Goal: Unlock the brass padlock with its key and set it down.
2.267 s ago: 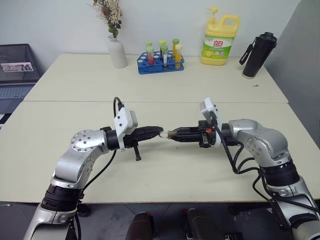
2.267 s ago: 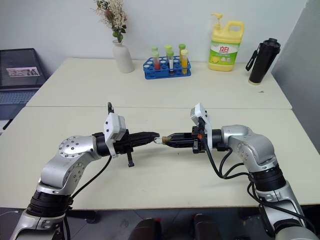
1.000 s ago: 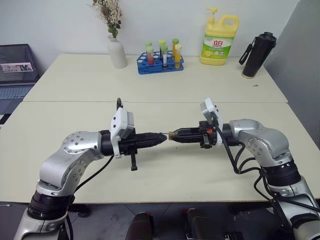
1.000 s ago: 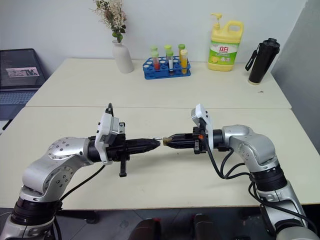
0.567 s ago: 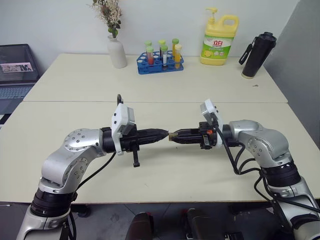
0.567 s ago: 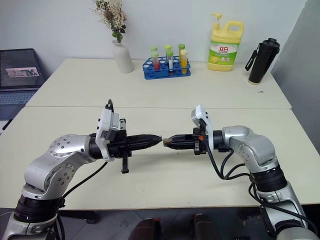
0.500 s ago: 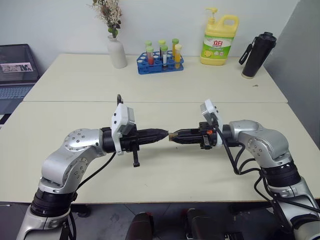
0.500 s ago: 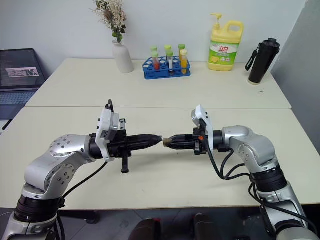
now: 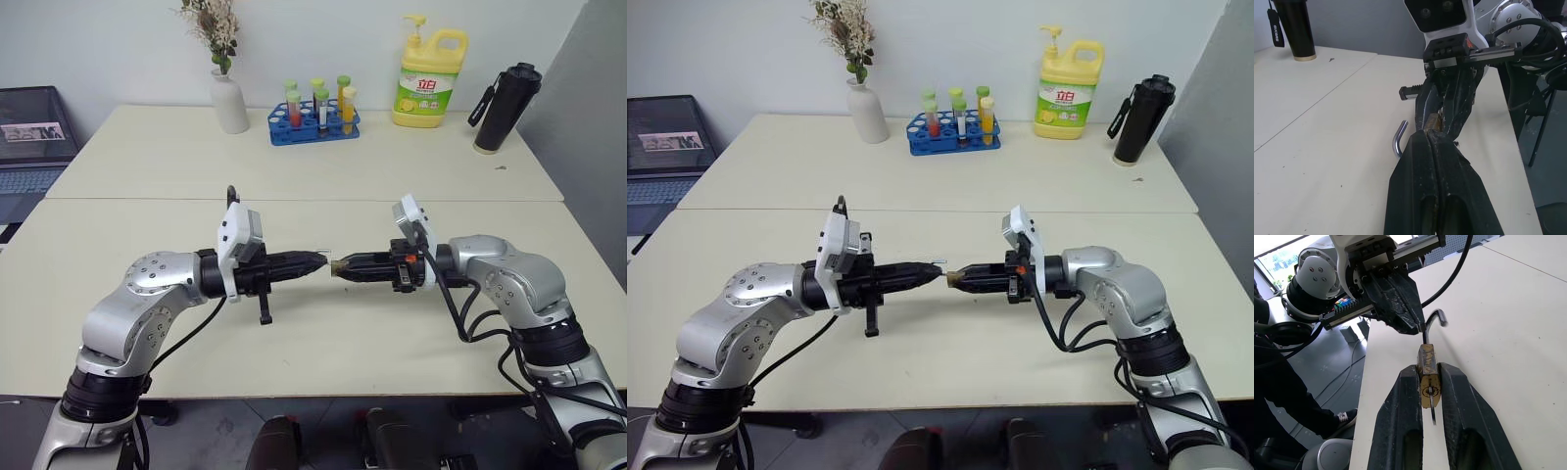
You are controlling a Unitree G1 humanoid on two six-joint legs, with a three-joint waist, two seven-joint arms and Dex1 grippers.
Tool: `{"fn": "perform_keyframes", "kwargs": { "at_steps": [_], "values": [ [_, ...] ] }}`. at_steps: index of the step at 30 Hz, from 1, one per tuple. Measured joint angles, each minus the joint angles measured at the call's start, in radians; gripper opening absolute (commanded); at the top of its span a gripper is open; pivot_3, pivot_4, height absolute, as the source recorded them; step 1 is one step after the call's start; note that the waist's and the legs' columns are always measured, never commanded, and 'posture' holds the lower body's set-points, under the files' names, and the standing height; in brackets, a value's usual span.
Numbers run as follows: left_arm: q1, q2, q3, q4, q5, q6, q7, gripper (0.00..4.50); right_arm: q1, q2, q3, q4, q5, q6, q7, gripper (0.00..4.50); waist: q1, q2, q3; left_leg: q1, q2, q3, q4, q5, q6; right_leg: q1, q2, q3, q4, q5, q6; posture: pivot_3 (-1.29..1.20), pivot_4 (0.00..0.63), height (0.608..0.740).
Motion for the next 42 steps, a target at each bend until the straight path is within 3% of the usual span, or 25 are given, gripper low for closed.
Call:
{"fn": "perform_keyframes", "kwargs": {
  "at_steps": [15, 20, 27, 31, 42],
  "values": [
    [0.040, 0.021, 0.028, -0.023, 0.085, -0.102, 0.020, 0.00, 0.005, -0.005, -0.001, 0.000, -0.009, 0.000, -0.008, 0.19, -0.001, 0.000, 0.000, 0.000, 0.000, 0.000, 0.000, 0.000, 0.000, 0.000, -0.002, 0.000, 0.000, 0.000, 0.000, 0.00, 0.150, 0.740],
    [0.194, 0.140, 0.073, -0.080, 0.195, -0.249, -0.029, 1.44, 0.023, -0.007, -0.007, 0.003, -0.016, 0.009, -0.029, 0.19, -0.002, 0.000, 0.000, 0.000, 0.001, 0.001, -0.001, 0.000, 0.000, -0.001, -0.003, 0.001, 0.000, -0.001, -0.002, 0.00, 0.150, 0.740],
    [0.346, 0.190, 0.095, -0.126, 0.256, -0.377, -0.075, 3.26, 0.027, -0.015, -0.007, 0.008, -0.010, 0.099, -0.062, 0.19, 0.001, 0.001, 0.000, 0.000, 0.001, 0.002, -0.001, 0.000, 0.000, -0.001, -0.004, 0.001, 0.000, -0.001, -0.003, 0.00, 0.150, 0.740],
    [0.351, 0.192, 0.097, -0.129, 0.246, -0.370, -0.073, 4.50, 0.042, -0.018, -0.003, 0.004, 0.004, 0.177, -0.089, 0.19, 0.002, 0.001, 0.000, 0.000, 0.001, 0.001, -0.001, 0.000, 0.000, -0.001, -0.004, 0.000, 0.000, -0.002, -0.002, 0.00, 0.150, 0.740],
    [0.274, 0.160, 0.001, -0.095, 0.284, -0.406, -0.086, 4.50, 0.068, 0.129, -0.034, 0.088, -0.016, 0.399, -0.349, 0.19, -0.001, 0.001, 0.000, 0.000, 0.001, 0.002, -0.001, 0.000, 0.000, -0.001, -0.003, 0.001, 0.000, -0.001, -0.002, 0.00, 0.150, 0.740]
  ]
}}
